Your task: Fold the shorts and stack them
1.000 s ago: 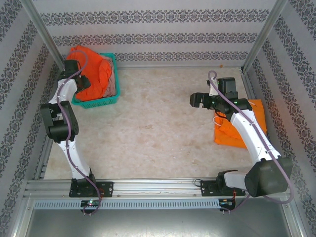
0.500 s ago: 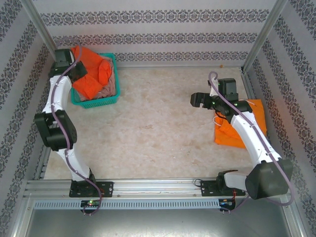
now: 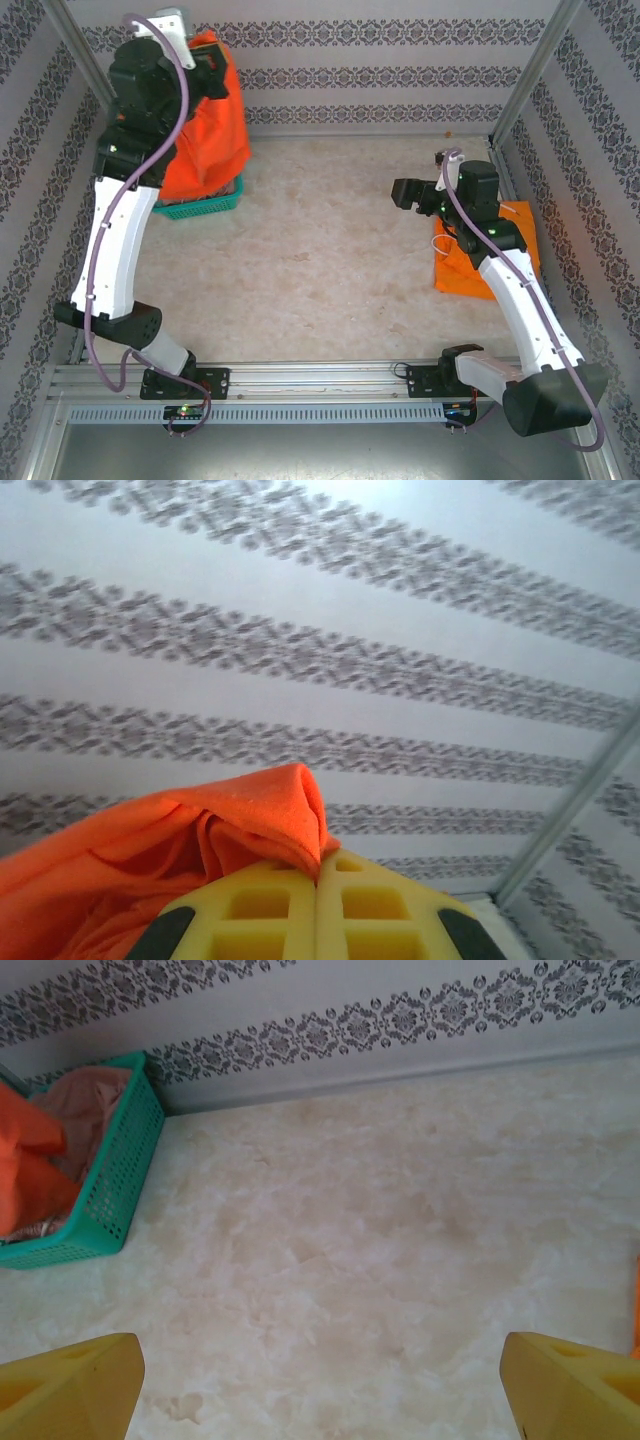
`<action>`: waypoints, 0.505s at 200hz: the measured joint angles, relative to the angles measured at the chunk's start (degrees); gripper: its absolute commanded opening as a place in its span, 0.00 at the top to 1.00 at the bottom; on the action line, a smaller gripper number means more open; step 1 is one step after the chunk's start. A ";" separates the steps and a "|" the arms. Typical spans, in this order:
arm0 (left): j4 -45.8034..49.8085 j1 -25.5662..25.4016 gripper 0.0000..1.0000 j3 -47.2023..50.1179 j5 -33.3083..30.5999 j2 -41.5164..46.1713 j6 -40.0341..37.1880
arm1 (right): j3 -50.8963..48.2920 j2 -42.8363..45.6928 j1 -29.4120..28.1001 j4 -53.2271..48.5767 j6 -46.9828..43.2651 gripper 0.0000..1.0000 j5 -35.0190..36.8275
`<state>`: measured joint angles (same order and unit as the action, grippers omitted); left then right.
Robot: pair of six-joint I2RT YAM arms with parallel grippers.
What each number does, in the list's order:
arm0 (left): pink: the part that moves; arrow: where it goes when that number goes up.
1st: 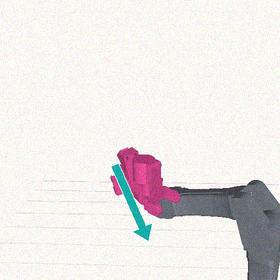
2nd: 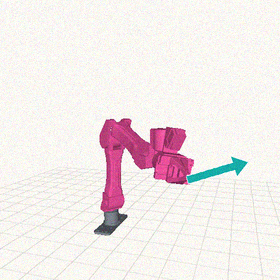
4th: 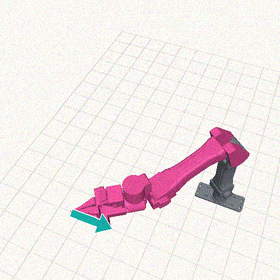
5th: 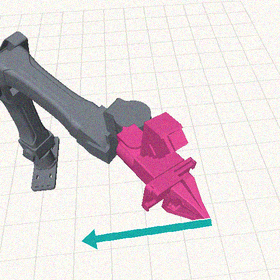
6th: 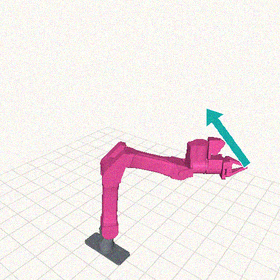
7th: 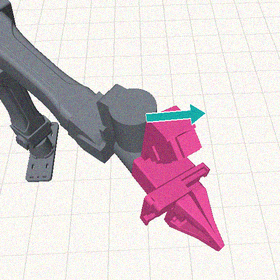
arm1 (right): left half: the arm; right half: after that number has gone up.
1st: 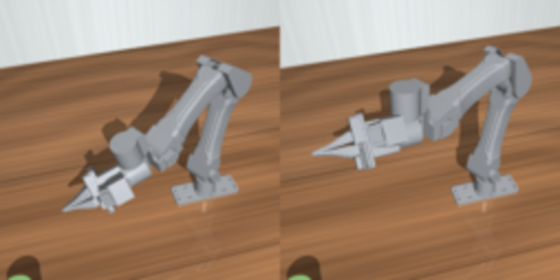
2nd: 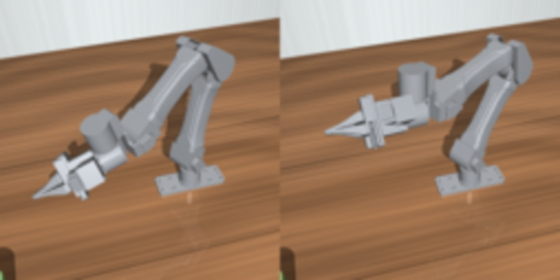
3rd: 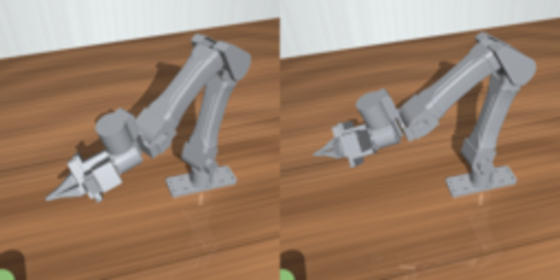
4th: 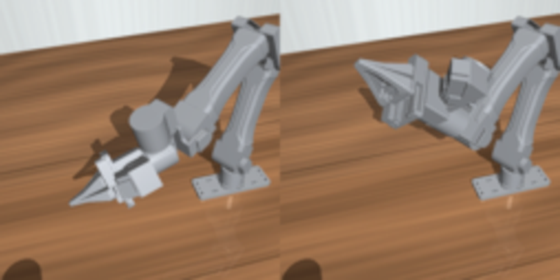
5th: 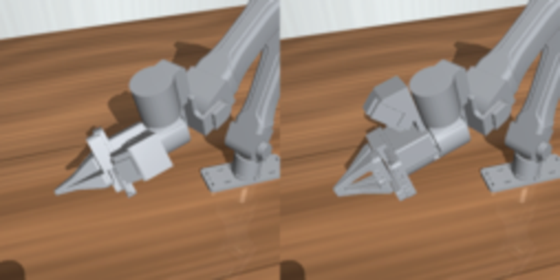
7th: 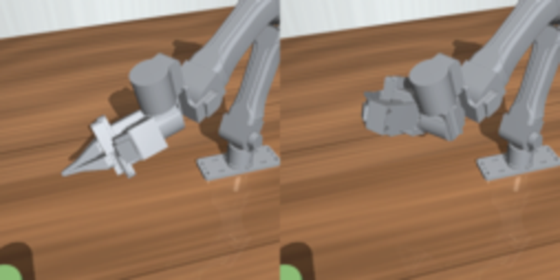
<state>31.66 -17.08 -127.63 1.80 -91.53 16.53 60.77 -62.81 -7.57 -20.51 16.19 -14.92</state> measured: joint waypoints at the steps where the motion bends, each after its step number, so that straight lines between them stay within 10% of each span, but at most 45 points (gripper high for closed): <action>1: 0.02 -0.52 1.00 -0.04 -0.22 0.00 -0.04 | 0.00 0.00 0.04 0.00 0.00 0.08 -0.02; 14: 0.26 -5.57 1.00 -0.35 -3.02 -0.87 -1.05 | -0.04 -0.09 0.70 -0.09 0.04 0.04 -0.66; 50: 0.33 -16.96 0.20 -3.67 -3.78 -11.65 -2.32 | -1.27 -0.35 5.60 -0.20 1.55 0.03 -2.78; 101: 17.22 -16.85 0.00 -29.83 0.72 -36.81 -2.23 | -4.02 0.09 7.28 -1.18 5.20 0.03 -6.16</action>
<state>48.88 -33.93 -157.47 2.52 -128.33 14.31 56.75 -62.72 -0.30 -21.69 21.39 -21.08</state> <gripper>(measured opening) 0.998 0.973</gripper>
